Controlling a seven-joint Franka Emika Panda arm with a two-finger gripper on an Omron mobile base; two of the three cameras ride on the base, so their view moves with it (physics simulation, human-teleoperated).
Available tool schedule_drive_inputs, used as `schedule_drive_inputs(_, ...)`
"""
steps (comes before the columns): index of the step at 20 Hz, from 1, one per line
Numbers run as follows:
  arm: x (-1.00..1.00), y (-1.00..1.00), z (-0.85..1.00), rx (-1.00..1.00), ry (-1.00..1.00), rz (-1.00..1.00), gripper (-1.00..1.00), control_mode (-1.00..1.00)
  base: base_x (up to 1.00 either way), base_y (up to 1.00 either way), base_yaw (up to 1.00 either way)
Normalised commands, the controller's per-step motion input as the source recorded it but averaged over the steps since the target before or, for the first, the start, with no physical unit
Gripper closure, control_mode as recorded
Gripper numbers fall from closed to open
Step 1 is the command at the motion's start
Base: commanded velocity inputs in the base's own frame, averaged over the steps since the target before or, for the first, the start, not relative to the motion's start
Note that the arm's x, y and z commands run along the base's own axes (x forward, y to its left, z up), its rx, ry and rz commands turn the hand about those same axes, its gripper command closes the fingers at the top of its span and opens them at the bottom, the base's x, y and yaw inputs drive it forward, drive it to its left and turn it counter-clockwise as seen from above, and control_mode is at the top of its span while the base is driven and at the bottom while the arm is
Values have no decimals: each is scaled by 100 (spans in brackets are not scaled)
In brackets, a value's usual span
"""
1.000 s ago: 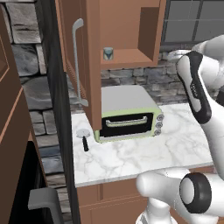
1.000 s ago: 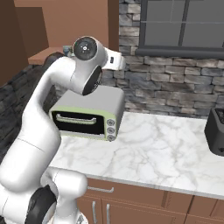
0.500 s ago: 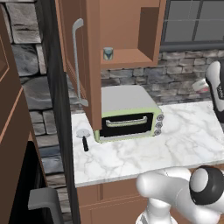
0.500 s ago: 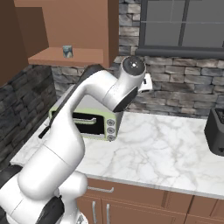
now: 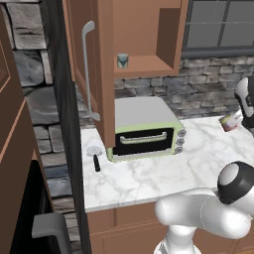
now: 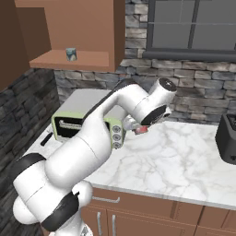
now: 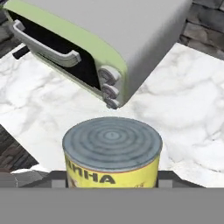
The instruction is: Restock the canned food cabinet by taking the new fresh canned food from the counter and placing it in the cabinet. Then, take the old canned food from the cabinet and place it on the counter.
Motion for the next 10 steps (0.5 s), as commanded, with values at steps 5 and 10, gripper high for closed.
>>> schedule_drive_inputs(5, -68, -10, -100, 23, 13, 15, 100, -100, 0, 0, 0)
schedule_drive_inputs(10, -46, 0, -97, 44, 1, 2, 100, -100, 0, 0, 0)
